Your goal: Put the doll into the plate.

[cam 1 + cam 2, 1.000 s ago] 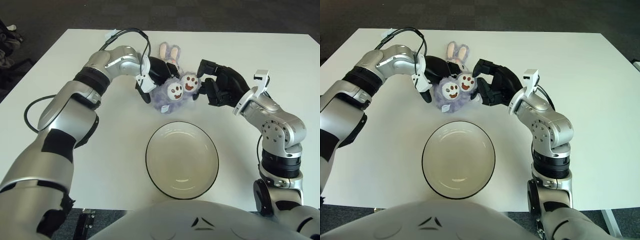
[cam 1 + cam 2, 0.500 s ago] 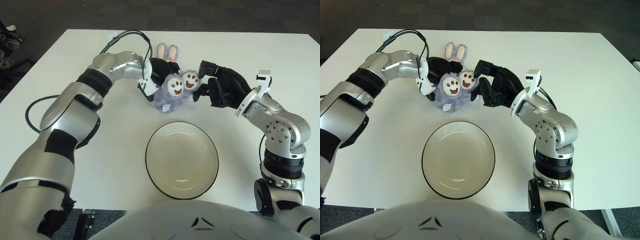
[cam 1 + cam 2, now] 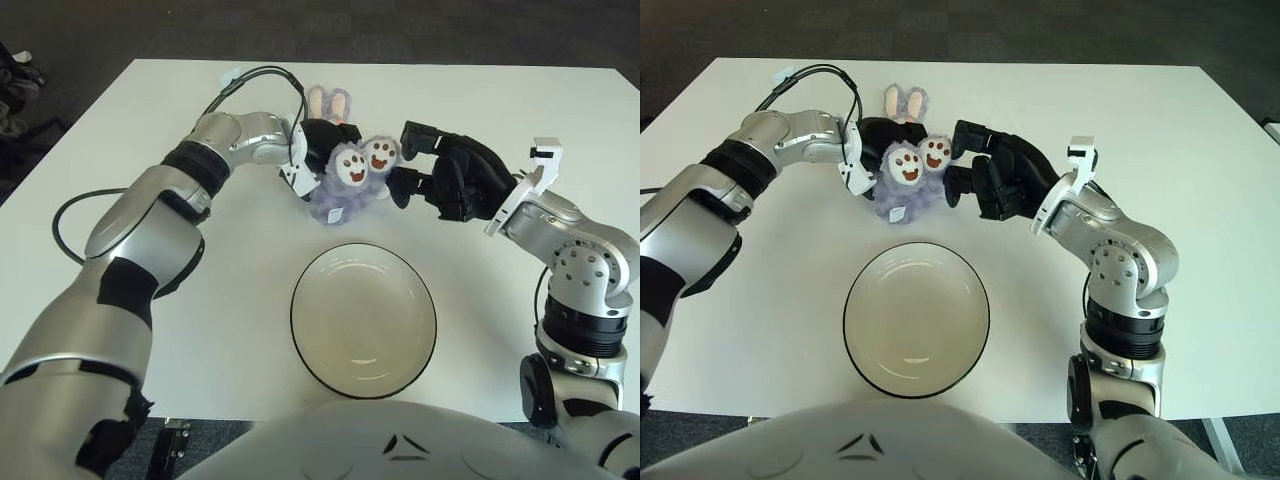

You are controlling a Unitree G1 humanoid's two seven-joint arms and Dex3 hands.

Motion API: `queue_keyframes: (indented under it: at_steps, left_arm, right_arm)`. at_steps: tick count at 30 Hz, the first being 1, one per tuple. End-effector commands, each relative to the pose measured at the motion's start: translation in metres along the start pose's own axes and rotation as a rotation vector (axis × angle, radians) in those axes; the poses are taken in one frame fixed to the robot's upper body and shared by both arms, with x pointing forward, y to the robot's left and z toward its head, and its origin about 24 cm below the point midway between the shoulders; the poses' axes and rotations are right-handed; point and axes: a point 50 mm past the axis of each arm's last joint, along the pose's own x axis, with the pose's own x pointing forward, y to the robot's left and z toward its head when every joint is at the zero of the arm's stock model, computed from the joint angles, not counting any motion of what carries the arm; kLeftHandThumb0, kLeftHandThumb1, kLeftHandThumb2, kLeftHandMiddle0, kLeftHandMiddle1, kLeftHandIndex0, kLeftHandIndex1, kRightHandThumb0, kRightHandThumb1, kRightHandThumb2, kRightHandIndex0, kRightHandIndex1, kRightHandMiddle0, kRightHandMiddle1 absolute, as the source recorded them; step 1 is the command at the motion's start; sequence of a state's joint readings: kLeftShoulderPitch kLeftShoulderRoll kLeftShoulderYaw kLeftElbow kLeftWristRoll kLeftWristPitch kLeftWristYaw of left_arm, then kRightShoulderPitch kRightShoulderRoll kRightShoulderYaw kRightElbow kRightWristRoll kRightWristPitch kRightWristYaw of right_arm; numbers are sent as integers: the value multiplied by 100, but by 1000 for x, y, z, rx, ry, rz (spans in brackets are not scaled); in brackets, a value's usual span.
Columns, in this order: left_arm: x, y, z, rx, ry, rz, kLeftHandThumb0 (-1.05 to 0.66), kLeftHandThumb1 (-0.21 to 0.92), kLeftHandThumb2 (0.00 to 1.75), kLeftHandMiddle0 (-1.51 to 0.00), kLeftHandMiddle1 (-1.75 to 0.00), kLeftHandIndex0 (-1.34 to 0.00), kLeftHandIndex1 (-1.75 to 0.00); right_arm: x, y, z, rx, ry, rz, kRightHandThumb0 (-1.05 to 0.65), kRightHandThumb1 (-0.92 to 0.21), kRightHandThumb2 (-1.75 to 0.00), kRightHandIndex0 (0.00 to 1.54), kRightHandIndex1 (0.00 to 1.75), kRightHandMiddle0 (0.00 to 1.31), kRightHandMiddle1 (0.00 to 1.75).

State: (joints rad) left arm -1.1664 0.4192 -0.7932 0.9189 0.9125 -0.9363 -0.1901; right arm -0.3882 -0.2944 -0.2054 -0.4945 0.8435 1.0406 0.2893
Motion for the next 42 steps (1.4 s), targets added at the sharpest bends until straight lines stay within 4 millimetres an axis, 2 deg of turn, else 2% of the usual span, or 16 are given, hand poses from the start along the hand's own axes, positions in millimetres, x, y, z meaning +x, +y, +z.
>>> queue_keyframes:
  at_steps: [1,2,4,7,10,13,15,18,21,24,30,42]
  left_arm:
    - [4,-32,5,-33,6,-141,4,21,142,0,-119,0,-148]
    - [4,-33,6,-32,4,-143,4,21,142,0,-121,-1,-153]
    - [5,-34,6,-31,1,-145,5,20,143,0,-128,-14,-166]
    - [6,-35,8,-28,-7,-151,6,20,143,-2,-135,-26,-172]
    - [7,-37,10,-34,-19,-158,-30,26,137,-8,-153,-50,-174]
    - [8,-39,10,-42,-25,-156,-10,25,139,-39,-167,-53,-174]
    - [8,-39,10,-51,-26,-154,-5,23,142,-47,-171,-56,-174]
    - [8,-40,11,-71,-29,-148,-1,9,149,-74,-145,-71,-175]
    - [8,-41,12,-90,-37,-123,0,1,153,-88,-135,-74,-175]
    - [7,-41,12,-103,-41,-72,0,-1,156,-93,-134,-74,-175]
    - [3,-41,10,-108,-25,14,0,-1,158,-92,-143,-70,-175]
    - [-4,-38,7,-123,-19,131,0,-2,165,-86,-160,-69,-175]
  right_arm:
    - [-1,0,6,0,1,4,-1,-23,-137,59,175,62,158]
    - [-2,0,7,1,2,-2,-1,-23,-137,59,175,62,158]
    - [-2,-1,8,3,5,-8,-1,-26,-137,52,175,60,167]
    - [-4,-1,9,2,10,-28,-1,-32,-130,49,172,52,171]
    - [-5,-1,10,-23,8,-40,-1,-35,-126,47,171,49,172]
    - [-5,-2,12,-48,9,-39,-1,-37,-125,47,171,48,172]
    - [-5,-2,13,-64,14,-37,-1,-37,-124,47,171,48,172]
    - [-4,-3,14,-88,27,-20,-1,-37,-124,47,171,48,172]
    - [-3,-6,13,-71,49,-6,-1,-40,-122,44,172,45,173]
    - [-10,-9,9,-48,63,-35,-1,-43,-119,41,173,42,174]
    - [-10,-9,9,-20,39,-84,-1,-44,-117,40,173,41,175]
    - [-7,-9,8,37,3,-115,-1,-33,-129,49,171,50,174]
